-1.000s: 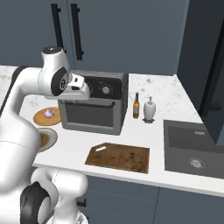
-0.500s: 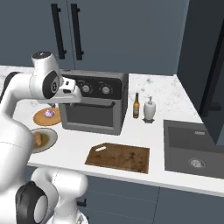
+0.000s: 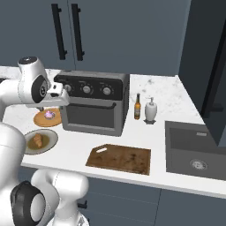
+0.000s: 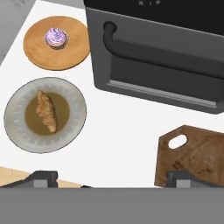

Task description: From the different types of pastries on the counter, select a croissant and place it on the cutting board. Then retrieve a jar of jam from the cabinet and place it alongside the croissant on the cutting board.

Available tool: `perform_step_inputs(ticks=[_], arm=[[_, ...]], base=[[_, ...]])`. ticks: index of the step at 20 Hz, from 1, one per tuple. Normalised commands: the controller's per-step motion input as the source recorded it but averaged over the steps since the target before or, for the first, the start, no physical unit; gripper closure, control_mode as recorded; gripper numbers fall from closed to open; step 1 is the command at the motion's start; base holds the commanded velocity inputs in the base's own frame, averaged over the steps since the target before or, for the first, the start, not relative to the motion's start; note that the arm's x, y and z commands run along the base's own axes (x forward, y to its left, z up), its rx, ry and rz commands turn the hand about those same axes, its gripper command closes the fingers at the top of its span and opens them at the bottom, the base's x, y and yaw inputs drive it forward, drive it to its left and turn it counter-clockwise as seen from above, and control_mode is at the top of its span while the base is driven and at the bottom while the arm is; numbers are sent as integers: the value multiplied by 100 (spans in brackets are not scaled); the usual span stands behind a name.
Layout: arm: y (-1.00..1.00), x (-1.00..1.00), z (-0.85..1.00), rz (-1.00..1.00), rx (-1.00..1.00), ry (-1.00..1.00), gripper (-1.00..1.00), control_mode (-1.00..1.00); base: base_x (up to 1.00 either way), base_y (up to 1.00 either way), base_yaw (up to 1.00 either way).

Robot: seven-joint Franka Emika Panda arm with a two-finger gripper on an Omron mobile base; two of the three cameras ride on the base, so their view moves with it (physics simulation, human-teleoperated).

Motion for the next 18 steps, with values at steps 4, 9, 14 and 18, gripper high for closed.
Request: perform_step_inputs(ticks=[4, 9, 14, 18], arm=[[47, 0, -22, 4, 0, 0, -100, -100], [40, 0, -27, 9, 0, 0, -100, -100], [50, 0, -34, 7, 0, 0, -100, -100], [45, 2, -24, 6, 0, 0, -100, -100]], base=[[0, 0, 0], [0, 0, 0], [0, 0, 0], [0, 0, 0]])
